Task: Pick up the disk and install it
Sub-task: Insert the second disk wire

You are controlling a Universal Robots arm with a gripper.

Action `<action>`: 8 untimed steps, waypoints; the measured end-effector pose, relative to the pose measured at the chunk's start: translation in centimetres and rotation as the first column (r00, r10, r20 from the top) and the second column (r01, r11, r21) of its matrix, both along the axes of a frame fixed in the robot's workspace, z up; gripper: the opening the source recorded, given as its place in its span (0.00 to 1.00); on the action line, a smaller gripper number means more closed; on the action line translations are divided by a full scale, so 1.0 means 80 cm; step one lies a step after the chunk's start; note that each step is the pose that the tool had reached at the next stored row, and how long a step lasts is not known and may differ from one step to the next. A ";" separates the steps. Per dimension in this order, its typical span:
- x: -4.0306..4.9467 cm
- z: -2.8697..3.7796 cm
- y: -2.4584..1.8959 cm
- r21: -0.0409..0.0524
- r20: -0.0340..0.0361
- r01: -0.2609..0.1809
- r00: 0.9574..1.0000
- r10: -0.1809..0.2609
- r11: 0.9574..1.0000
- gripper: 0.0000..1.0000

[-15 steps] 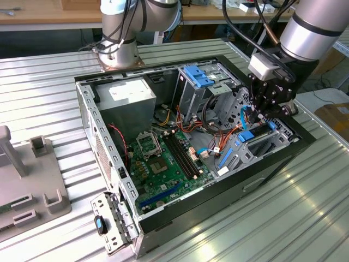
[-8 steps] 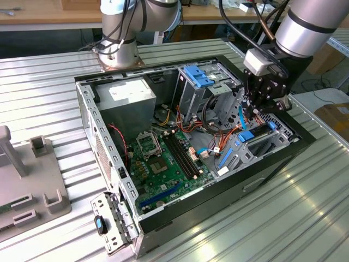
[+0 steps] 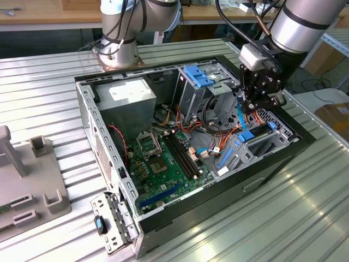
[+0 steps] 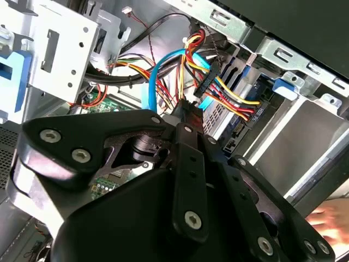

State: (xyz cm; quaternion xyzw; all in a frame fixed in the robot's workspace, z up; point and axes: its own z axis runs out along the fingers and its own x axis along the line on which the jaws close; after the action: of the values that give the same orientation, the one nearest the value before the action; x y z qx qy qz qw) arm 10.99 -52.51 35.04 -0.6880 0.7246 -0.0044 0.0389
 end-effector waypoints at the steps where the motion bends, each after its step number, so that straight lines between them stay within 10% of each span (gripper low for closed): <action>1: 0.000 0.0016 0.0002 0.000 0.000 0.000 1.000 0.000 1.000 0.11; 8: 0.000 0.0130 0.0044 0.000 0.000 0.000 1.000 0.000 1.000 0.11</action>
State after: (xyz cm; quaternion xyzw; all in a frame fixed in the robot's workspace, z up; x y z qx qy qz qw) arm 11.00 -52.16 36.08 -0.6880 0.7246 -0.0044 0.0390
